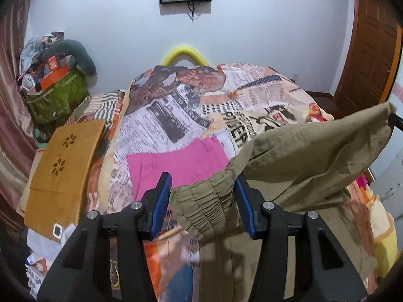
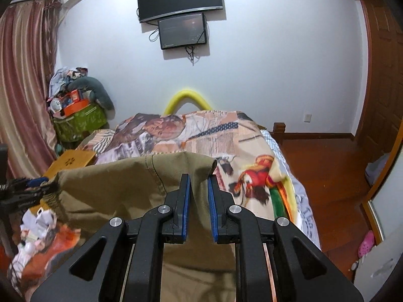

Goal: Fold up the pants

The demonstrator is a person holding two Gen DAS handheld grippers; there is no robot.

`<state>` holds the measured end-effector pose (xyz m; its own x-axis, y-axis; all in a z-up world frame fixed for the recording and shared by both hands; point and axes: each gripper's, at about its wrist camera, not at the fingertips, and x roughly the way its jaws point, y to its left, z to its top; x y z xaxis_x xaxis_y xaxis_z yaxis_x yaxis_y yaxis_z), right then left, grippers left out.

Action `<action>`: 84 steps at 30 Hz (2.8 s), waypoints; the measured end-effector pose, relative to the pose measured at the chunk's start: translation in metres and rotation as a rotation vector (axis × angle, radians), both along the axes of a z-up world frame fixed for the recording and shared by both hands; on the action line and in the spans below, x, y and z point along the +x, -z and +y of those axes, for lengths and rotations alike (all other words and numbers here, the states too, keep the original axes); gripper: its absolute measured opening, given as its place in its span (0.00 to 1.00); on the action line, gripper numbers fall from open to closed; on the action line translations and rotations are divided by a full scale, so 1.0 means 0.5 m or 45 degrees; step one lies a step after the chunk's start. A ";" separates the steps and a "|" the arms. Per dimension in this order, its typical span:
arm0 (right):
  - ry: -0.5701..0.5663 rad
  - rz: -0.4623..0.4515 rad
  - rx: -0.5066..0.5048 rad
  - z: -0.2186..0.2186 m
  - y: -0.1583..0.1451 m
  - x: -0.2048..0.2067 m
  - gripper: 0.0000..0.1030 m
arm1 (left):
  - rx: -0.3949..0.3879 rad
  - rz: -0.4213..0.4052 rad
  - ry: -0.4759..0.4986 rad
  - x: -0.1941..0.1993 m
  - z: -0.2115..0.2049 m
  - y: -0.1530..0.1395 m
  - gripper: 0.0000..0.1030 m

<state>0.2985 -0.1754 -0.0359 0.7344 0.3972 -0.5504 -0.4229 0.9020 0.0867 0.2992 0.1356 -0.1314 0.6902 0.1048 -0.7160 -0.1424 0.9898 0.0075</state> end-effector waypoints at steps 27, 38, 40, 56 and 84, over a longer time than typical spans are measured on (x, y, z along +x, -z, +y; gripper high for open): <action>-0.012 0.455 -0.106 -0.085 0.250 -0.320 0.12 | -0.008 0.255 0.071 -0.253 -0.050 0.164 0.49; 0.097 0.474 -0.099 -0.115 0.229 -0.345 0.16 | -0.043 0.181 0.010 -0.293 -0.016 0.106 0.59; 0.096 0.436 -0.095 -0.114 0.207 -0.349 0.16 | -0.027 0.155 0.010 -0.288 -0.016 0.089 0.62; -0.121 0.355 -0.064 0.035 0.163 -0.293 0.51 | -0.008 0.157 0.234 -0.189 -0.142 0.090 0.84; -0.147 0.604 -0.177 0.018 0.278 -0.297 0.53 | 0.040 0.341 0.246 -0.227 -0.156 0.205 0.86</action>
<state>0.1499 -0.1666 -0.1750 0.3463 0.3606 -0.8660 -0.4639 0.8682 0.1760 0.1859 0.0574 -0.2341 0.4871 0.0153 -0.8732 0.0587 0.9970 0.0503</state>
